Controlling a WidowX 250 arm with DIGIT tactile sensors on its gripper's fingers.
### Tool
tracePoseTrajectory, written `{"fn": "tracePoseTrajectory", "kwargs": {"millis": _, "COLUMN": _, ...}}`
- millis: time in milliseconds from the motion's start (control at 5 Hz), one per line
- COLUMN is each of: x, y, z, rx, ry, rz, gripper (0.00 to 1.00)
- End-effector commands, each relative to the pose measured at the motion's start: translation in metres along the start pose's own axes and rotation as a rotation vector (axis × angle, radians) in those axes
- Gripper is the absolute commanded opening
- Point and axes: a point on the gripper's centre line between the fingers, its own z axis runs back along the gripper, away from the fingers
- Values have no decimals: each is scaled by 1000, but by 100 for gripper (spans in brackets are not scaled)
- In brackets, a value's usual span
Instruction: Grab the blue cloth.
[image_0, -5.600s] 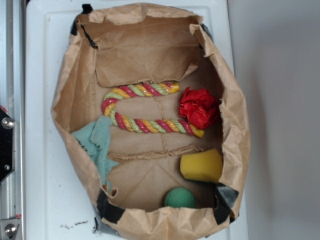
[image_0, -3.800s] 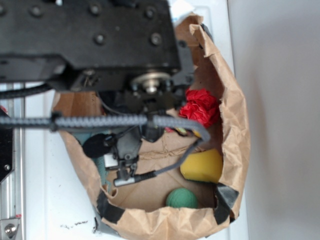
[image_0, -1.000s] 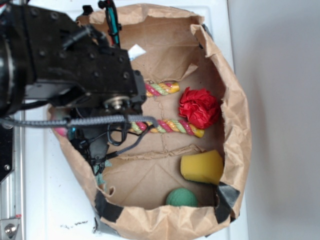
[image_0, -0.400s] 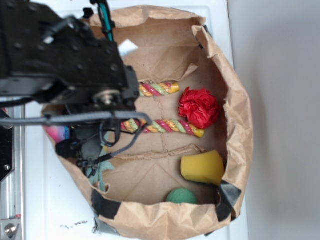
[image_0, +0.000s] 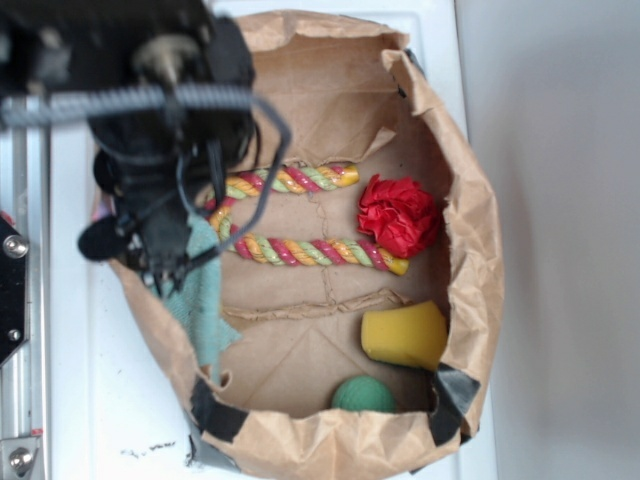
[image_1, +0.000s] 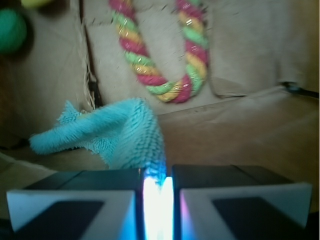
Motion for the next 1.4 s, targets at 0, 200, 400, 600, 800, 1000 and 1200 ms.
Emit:
{"fn": "tracePoseTrajectory", "kwargs": {"millis": 0, "x": 2, "y": 2, "z": 56, "rx": -9, "ry": -157, "rz": 49, "gripper": 0}}
{"fn": "tracePoseTrajectory", "kwargs": {"millis": 200, "x": -3, "y": 2, "z": 70, "rx": 8, "ry": -192, "rz": 48, "gripper": 0}}
{"fn": "tracePoseTrajectory", "kwargs": {"millis": 400, "x": 1, "y": -4, "z": 83, "rx": 9, "ry": -237, "rz": 23, "gripper": 0}}
{"fn": "tracePoseTrajectory", "kwargs": {"millis": 600, "x": 11, "y": -14, "z": 82, "rx": -4, "ry": -273, "rz": -41, "gripper": 0}}
{"fn": "tracePoseTrajectory", "kwargs": {"millis": 800, "x": 26, "y": -29, "z": 70, "rx": -43, "ry": -275, "rz": -139, "gripper": 0}}
{"fn": "tracePoseTrajectory", "kwargs": {"millis": 1000, "x": 34, "y": -42, "z": 61, "rx": -41, "ry": -273, "rz": -189, "gripper": 0}}
{"fn": "tracePoseTrajectory", "kwargs": {"millis": 1200, "x": 34, "y": -56, "z": 64, "rx": -57, "ry": -280, "rz": -216, "gripper": 0}}
